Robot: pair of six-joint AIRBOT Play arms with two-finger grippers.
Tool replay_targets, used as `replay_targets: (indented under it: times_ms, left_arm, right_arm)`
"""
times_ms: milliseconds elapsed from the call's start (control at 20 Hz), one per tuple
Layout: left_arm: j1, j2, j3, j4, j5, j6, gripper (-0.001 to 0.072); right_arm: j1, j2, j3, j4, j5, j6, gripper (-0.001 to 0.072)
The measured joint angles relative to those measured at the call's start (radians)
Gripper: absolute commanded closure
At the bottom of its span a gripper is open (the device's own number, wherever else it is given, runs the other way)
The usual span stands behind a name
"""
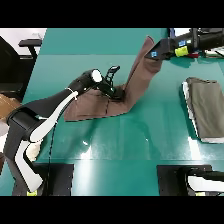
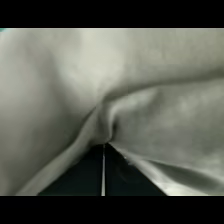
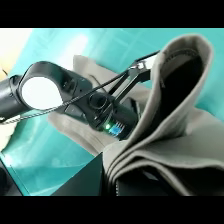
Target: Fold the shirts.
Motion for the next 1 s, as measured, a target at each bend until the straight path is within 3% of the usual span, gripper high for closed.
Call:
replay_targets:
  times_ms: [250,400,500,550,750,1000]
  left_arm:
    - [0.181,0.174,0.035,0.054,-0.075,0.000,0.0684]
    - [0.335,0.332,0.040,0.105,-0.099,0.001,0.0684]
    - [0.432,0.426,0.041,0.138,-0.108,0.002,0.0684]
    - [0.473,0.467,0.042,0.143,-0.114,0.004,0.0684]
    - [0.599,0.578,0.042,0.168,-0.146,0.006,0.0684]
    - [0.644,0.614,0.040,0.178,-0.204,0.008,0.0684]
  right_arm:
    - [0.124,-0.042,0.007,0.035,-0.075,-0.007,0.0691]
    - [0.252,-0.126,0.017,0.139,-0.187,-0.071,0.0669]
    - [0.352,-0.212,0.057,0.182,-0.270,-0.125,0.0335]
    - [0.398,-0.257,0.087,0.195,-0.302,-0.156,0.0250]
    - [0.504,-0.406,0.188,0.212,-0.337,-0.238,0.0263]
    - [0.413,-0.374,0.067,0.158,-0.278,-0.253,0.0264]
